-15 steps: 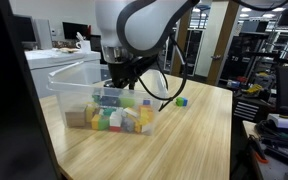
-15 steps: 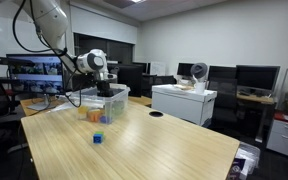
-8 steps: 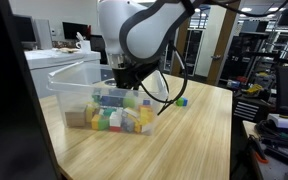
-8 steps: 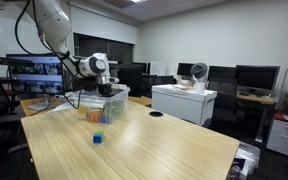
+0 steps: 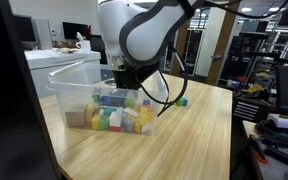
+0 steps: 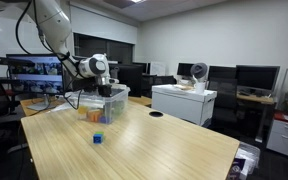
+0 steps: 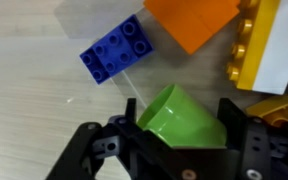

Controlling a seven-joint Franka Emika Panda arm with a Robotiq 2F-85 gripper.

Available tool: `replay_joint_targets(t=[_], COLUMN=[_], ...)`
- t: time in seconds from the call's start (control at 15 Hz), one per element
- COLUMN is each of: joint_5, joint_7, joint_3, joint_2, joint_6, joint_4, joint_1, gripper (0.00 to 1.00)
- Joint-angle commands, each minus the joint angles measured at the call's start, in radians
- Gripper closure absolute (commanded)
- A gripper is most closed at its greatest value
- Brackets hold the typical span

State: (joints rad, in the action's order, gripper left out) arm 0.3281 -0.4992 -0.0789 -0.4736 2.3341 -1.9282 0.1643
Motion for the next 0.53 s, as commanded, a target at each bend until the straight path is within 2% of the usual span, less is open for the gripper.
replay_joint_targets(t=[0.0,0.47], joint_5=[-0.010,-0.012], joint_7=[0.027,0.023], joint_3=[-0.001,-0.002], joint_2=[0.006,0.044], joint_6=[0.022,0.008], joint_4=[-0.014,-0.024], joint_1=[0.003,0.006], gripper=[0.44,0.44])
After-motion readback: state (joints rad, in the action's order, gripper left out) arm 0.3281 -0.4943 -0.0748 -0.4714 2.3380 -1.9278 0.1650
